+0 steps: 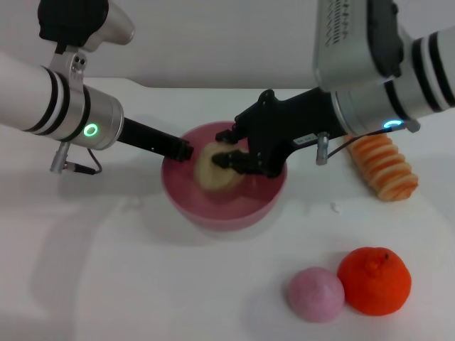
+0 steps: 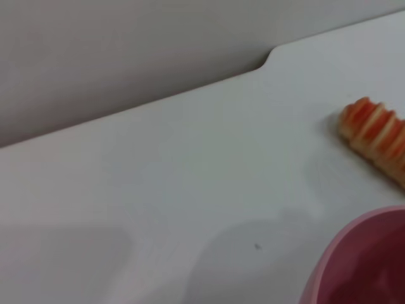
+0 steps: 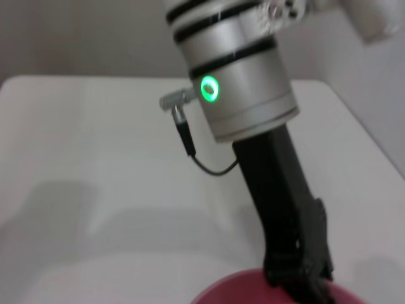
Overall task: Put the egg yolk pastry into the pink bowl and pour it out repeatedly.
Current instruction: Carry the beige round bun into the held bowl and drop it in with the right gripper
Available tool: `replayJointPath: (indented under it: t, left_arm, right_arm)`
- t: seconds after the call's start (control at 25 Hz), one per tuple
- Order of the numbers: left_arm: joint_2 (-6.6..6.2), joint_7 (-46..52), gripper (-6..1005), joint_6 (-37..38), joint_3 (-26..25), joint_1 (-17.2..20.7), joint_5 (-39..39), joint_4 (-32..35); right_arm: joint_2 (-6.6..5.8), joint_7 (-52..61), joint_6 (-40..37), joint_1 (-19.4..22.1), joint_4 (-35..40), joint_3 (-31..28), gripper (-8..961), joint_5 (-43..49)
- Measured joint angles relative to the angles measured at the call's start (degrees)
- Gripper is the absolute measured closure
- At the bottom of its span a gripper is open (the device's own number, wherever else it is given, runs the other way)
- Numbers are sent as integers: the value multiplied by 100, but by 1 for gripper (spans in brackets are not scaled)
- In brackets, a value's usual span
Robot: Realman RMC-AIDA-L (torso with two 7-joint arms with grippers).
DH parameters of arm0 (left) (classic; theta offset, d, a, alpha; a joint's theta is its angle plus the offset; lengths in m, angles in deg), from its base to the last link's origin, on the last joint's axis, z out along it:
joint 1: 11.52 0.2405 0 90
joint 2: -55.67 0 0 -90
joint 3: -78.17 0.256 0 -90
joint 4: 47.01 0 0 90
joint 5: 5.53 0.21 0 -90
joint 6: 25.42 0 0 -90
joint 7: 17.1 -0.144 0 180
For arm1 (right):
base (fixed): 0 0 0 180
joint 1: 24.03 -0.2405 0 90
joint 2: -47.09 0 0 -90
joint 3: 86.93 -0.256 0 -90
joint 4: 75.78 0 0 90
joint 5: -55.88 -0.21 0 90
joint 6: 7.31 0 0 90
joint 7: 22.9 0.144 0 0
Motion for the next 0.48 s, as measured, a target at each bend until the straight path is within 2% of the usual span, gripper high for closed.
replayJointPath:
  t: [0.12,0.36,0.44,0.48]
  left_arm:
    - [-1,13,1000,-37,-7,-10,-28,1]
    - [-5,18,999,-143,-12,-3,-37,-11]
    - [-7,1,999,-257,-6,8,-40,-12]
    - [-9,-42,999,-458,13,63,-50,2]
  right_arm:
    - [5,48,68,-11,-19,124,735,50]
    - [5,110,234,81,101,36,521,53]
    - [3,196,457,192,193,-40,465,53]
    - [-3,320,724,400,344,-202,438,53]
